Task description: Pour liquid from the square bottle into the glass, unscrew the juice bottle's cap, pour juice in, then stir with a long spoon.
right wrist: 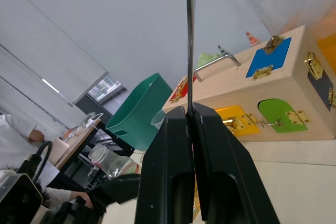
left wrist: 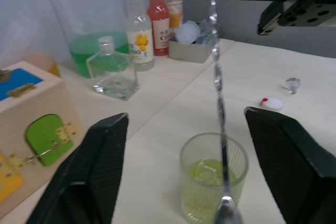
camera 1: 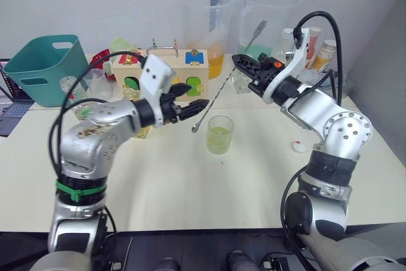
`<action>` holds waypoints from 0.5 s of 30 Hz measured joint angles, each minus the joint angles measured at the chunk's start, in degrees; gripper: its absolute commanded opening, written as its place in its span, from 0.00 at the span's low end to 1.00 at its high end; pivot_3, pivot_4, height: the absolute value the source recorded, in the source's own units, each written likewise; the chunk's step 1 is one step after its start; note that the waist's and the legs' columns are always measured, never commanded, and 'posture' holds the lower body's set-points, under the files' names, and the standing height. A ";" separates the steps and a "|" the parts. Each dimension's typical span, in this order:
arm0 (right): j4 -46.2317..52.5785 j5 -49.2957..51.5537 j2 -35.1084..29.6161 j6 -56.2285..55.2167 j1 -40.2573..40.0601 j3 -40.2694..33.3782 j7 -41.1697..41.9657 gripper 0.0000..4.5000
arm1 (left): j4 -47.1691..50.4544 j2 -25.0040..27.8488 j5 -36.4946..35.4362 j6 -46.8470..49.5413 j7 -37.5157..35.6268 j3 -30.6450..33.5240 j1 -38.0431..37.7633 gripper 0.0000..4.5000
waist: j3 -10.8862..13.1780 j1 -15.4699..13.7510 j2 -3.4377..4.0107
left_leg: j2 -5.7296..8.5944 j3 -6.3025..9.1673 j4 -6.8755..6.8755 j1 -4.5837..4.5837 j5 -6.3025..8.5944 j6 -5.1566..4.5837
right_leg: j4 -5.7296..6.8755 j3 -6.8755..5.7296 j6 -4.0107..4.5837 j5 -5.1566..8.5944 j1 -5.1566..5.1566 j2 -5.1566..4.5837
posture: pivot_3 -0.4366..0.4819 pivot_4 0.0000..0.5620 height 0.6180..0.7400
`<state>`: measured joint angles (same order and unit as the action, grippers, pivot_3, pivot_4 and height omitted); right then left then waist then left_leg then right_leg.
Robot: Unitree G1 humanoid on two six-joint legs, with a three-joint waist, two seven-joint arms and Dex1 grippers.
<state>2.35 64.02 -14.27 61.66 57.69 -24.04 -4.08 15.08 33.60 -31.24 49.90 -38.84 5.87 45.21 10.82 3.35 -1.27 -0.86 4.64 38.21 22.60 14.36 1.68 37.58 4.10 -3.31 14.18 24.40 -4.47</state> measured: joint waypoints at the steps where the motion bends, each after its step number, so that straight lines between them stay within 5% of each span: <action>1: -0.41 -1.02 -1.67 -0.26 0.47 0.61 1.03 0.00 | -0.25 1.24 -0.37 -0.18 -0.78 0.86 -0.01 1.00 | 0.00 0.00 0.00 | -0.01 0.00 -0.01 0.00 0.00 0.00 | -0.02 -0.01 0.00 0.00 -0.01 0.00 | 0.48 0.27 1.00; 15: -4.97 -15.75 -12.24 -13.76 3.14 11.65 27.27 0.00 | 3.44 10.09 -10.07 -1.61 -12.11 6.34 -12.21 1.00 | 0.02 0.59 0.02 | -0.05 -0.02 -0.10 -0.01 0.00 0.00 | -0.40 0.00 0.00 0.00 -0.03 0.00 | 0.48 0.27 1.00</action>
<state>-2.62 48.28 -26.51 47.89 60.83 -12.39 23.19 18.52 43.69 -41.30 48.29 -50.95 12.22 33.00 10.84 3.94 -1.25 -0.91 4.62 38.11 22.59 14.36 1.68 37.18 4.10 -3.31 14.18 24.36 -4.46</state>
